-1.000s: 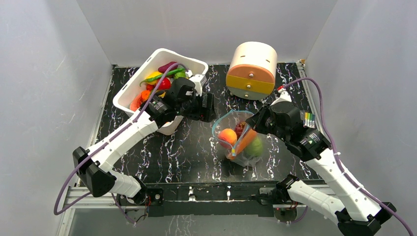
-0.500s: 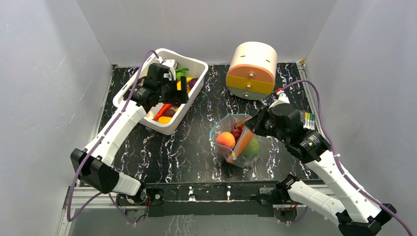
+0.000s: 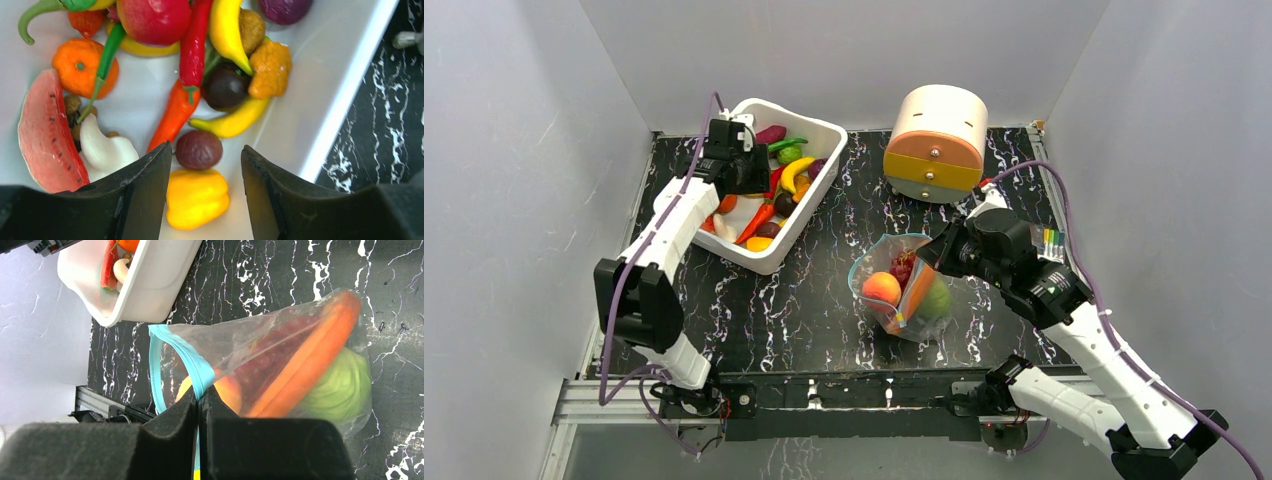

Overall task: Place the food in the zip-top bag and seal the zipper
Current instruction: Pick up the fake vegetable from the bin.

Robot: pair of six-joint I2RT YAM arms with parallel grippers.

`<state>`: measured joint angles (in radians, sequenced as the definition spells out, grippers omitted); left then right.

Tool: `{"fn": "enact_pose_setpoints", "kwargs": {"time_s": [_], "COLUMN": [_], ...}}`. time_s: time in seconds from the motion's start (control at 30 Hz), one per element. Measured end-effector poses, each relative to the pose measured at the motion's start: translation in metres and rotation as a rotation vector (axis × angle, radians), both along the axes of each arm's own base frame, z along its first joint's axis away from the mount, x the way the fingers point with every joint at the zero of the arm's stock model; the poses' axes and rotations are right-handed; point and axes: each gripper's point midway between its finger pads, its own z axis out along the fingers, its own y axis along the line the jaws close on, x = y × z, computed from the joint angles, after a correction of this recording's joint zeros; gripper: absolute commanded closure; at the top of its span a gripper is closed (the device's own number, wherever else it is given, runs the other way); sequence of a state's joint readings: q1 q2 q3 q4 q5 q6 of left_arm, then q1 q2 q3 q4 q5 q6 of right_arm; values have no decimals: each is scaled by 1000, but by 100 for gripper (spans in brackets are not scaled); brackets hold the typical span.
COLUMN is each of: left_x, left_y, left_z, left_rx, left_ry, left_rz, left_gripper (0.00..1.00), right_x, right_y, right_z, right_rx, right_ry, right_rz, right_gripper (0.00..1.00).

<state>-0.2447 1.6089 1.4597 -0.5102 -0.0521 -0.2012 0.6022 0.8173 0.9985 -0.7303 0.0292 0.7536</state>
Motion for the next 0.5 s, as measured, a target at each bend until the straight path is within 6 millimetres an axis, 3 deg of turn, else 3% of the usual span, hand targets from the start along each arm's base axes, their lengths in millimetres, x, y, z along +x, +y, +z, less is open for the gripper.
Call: {"fn": "enact_pose_setpoints", "kwargs": {"time_s": [0.23, 0.5], "left_x": [34, 54], "left_y": [15, 6], "left_z": [-23, -61], "left_rx": [-2, -13], "left_ry": [-27, 5], "left_rz": [2, -54], "left_gripper": [55, 60], "right_x": [5, 7], "right_y": [4, 6], "right_z": [-4, -4], "right_rx": [-6, -2], "right_ry": [11, 12], "right_rz": [2, 1], "right_gripper": [100, 100]}}
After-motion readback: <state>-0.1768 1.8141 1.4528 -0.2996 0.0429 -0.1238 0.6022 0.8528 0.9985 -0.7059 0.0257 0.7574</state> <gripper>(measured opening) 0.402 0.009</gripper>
